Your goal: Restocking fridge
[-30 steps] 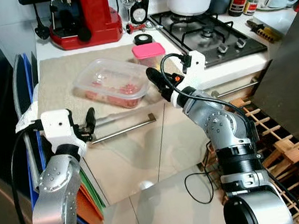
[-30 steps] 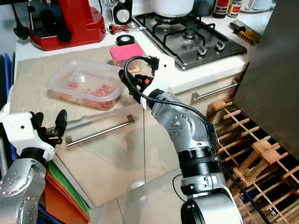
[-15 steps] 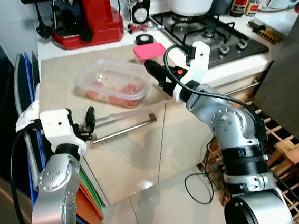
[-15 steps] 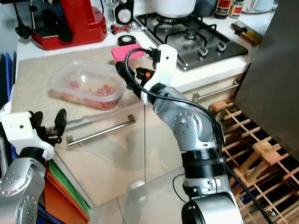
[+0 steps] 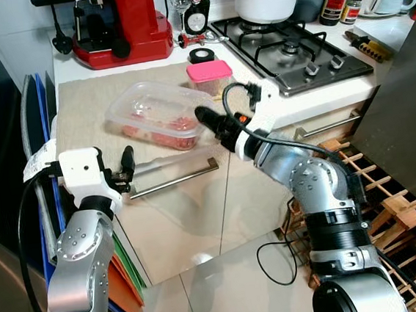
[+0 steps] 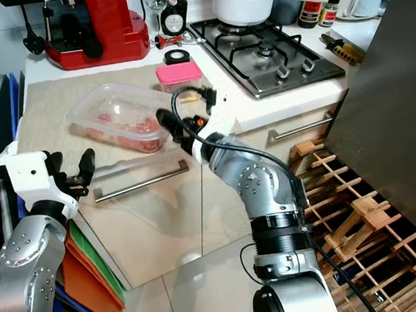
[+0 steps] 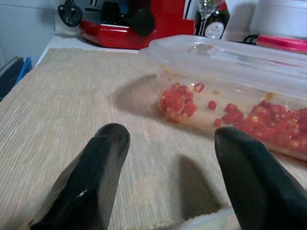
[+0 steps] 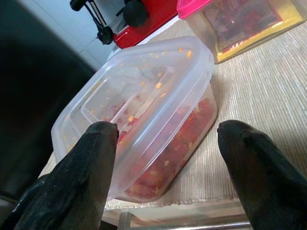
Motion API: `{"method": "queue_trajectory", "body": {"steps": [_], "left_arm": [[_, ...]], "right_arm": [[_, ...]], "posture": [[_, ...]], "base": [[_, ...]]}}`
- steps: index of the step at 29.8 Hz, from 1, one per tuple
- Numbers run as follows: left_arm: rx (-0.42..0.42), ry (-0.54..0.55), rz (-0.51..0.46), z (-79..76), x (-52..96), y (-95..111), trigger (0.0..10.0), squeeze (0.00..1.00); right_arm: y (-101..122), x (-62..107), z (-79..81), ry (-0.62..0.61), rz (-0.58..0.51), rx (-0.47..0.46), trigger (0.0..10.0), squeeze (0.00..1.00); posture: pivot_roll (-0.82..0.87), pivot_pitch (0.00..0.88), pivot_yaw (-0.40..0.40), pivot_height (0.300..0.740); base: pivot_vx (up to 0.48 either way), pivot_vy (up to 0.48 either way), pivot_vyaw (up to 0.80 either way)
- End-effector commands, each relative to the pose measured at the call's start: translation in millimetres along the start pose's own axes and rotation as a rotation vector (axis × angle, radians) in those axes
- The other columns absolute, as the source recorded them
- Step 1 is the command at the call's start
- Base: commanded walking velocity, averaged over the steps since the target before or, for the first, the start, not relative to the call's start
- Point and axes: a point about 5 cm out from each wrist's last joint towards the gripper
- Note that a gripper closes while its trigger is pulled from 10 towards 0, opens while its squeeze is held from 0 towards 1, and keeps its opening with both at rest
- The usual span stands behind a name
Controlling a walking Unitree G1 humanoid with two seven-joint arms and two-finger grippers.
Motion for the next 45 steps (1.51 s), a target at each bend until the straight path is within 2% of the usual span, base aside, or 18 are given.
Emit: {"method": "queue_trajectory", "body": {"steps": [1,5,6,7,12,27,28,31,33,35,36,40,42,45], "left_arm": [[-0.003,-0.002,-0.007,-2.4,-2.2,1.9,10.0,0.00],[-0.003,0.001,-0.010,-2.3,-3.7,3.1,10.0,0.00],[-0.002,0.003,-0.012,-2.4,-4.6,3.6,10.0,0.00],[-0.001,0.004,-0.013,-2.7,-5.0,3.8,10.0,0.00],[0.001,0.004,-0.014,-3.7,-6.3,4.4,10.0,0.00],[0.008,0.008,-0.001,-5.1,-11.4,4.9,10.0,0.00],[0.010,0.007,0.000,-5.8,-12.1,5.3,10.0,0.00],[0.012,0.005,0.000,-6.4,-12.9,5.7,10.0,0.00],[0.013,0.002,-0.001,-6.7,-13.4,6.2,10.0,0.00],[0.014,0.001,-0.001,-6.7,-13.6,6.3,10.0,0.00],[0.014,-0.003,-0.001,-6.8,-13.6,6.3,10.0,0.00],[0.009,-0.018,0.005,-6.2,-11.3,3.7,10.0,0.00],[0.006,-0.030,0.032,-6.6,-1.4,-5.5,10.0,0.00],[0.008,-0.031,0.034,-8.4,2.4,-7.0,10.0,0.00]], "right_arm": [[-8.5,-9.8,15.3,0.040,0.015,-0.010,10.0,0.00],[-7.7,-12.5,13.5,0.030,0.006,0.001,10.0,0.00],[-6.2,-13.8,13.1,0.022,-0.011,0.019,2.7,0.00],[-5.3,-14.4,13.0,0.018,-0.019,0.035,0.0,0.00],[-2.8,-15.8,13.0,0.012,-0.037,0.075,0.0,0.00],[0.1,-17.0,15.3,0.046,-0.064,0.053,0.0,0.00],[1.7,-16.2,16.2,0.053,-0.073,0.053,0.0,0.04],[3.3,-15.7,16.9,0.061,-0.082,0.052,0.0,0.04],[5.8,-14.8,17.7,0.066,-0.095,0.052,0.0,0.23],[6.7,-14.4,18.0,0.067,-0.100,0.053,0.0,0.23],[8.3,-13.8,18.7,0.071,-0.109,0.055,0.0,0.31],[11.4,-12.9,20.1,0.080,-0.123,0.065,0.0,0.31],[16.4,-12.6,18.7,0.076,-0.141,0.075,0.0,0.30],[22.0,-12.5,20.4,0.086,-0.165,0.082,0.0,0.29]], "posture": [[0.07,0.000,-0.034,0.740],[0.07,0.005,-0.035,0.740],[0.07,0.006,-0.035,0.740],[0.07,0.006,-0.035,0.740],[0.06,0.008,-0.036,0.740],[0.06,0.008,-0.031,0.740],[0.06,0.007,-0.029,0.740],[0.06,0.007,-0.029,0.740],[0.05,0.007,-0.023,0.740],[0.05,0.007,-0.023,0.740],[0.05,0.008,-0.021,0.740],[0.05,0.009,-0.019,0.740],[0.06,0.012,-0.020,0.740],[0.06,0.012,-0.024,0.740]], "base": [[0.000,0.000,0.00],[0.000,0.000,0.00],[0.000,0.000,0.00],[0.000,0.000,0.00],[0.000,0.000,0.00],[0.000,0.000,0.00],[0.000,0.000,0.00],[0.000,0.000,0.00],[0.000,0.000,0.00],[0.000,0.000,0.00],[0.000,0.000,0.00],[0.000,0.000,0.00],[0.000,0.000,0.00],[0.000,0.000,0.00]]}}
Point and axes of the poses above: a point about 5 cm out from each wrist's last joint towards the gripper, its own x axis pointing back from the gripper into the wrist, its own y axis along the axis of the wrist's last joint, z = x × y, and after that the axes turned 13 degrees about -x, right-handed
